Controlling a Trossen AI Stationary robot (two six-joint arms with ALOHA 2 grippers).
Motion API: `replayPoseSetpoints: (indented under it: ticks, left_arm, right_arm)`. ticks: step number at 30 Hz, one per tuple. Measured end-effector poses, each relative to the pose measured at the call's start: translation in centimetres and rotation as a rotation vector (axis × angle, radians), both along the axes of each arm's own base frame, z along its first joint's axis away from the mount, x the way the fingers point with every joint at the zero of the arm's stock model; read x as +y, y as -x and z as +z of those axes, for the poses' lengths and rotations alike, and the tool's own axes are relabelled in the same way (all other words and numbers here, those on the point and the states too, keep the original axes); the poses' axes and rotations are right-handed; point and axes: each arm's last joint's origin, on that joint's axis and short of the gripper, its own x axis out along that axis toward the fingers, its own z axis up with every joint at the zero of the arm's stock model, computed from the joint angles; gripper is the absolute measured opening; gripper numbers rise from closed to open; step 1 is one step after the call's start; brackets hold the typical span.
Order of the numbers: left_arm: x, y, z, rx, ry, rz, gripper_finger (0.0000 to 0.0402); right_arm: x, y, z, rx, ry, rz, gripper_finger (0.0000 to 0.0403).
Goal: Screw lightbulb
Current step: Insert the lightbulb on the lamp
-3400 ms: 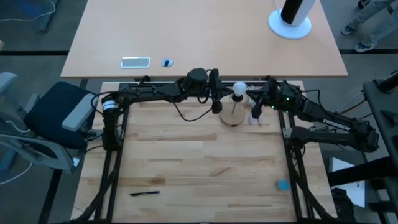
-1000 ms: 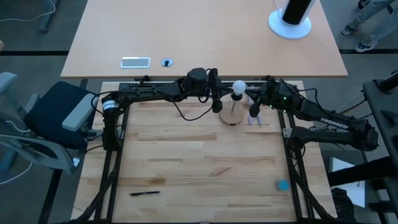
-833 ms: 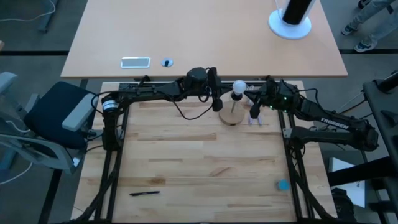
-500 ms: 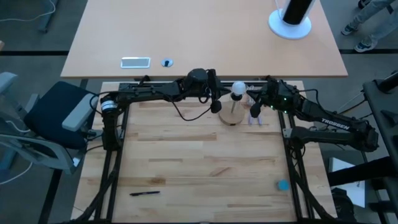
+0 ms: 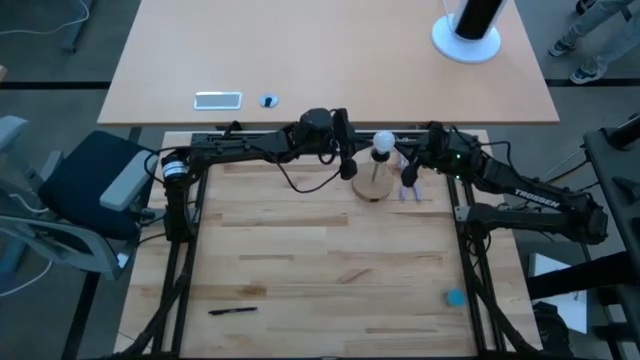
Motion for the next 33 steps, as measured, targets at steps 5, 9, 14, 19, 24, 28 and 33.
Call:
replayPoseSetpoints:
  ticks: [5, 9, 14, 19, 24, 28, 33]
  left_arm:
    - [0.1, 0.0, 0.1, -0.009, -0.007, 0.017, 0.0]
    - [0.2, 0.0, 0.1, -0.008, -0.011, 0.039, 0.0]
    - [0.2, 0.3, -0.2, 0.045, -0.004, 0.088, 0.0]
    - [-0.3, 0.8, 0.9, 0.029, 0.005, 0.029, 0.0]
    - [-0.5, 0.5, 1.0, -0.012, 0.008, -0.042, 0.0]
    - [-0.3, 0.4, 0.9, -0.022, 0.003, -0.031, 0.0]
    - [-0.2, 0.3, 0.7, -0.015, -0.001, -0.005, 0.0]
  right_arm:
    - [0.2, 0.0, 0.0, -0.013, -0.017, 0.031, 0.0013]
    - [0.4, -0.1, 0.0, -0.024, -0.043, 0.062, 0.0013]
    - [0.6, 0.0, -0.3, -0.017, -0.092, 0.072, 0.0013]
    - [0.3, 0.4, -0.4, 0.015, -0.06, -0.016, 0.0013]
    - [-0.2, 0.5, 0.1, 0.001, 0.006, -0.061, 0.0013]
    - [-0.3, 0.1, 0.2, -0.007, 0.026, -0.049, 0.0013]
    - [-0.4, -0.3, 0.1, -0.009, 0.026, 0.002, 0.0013]
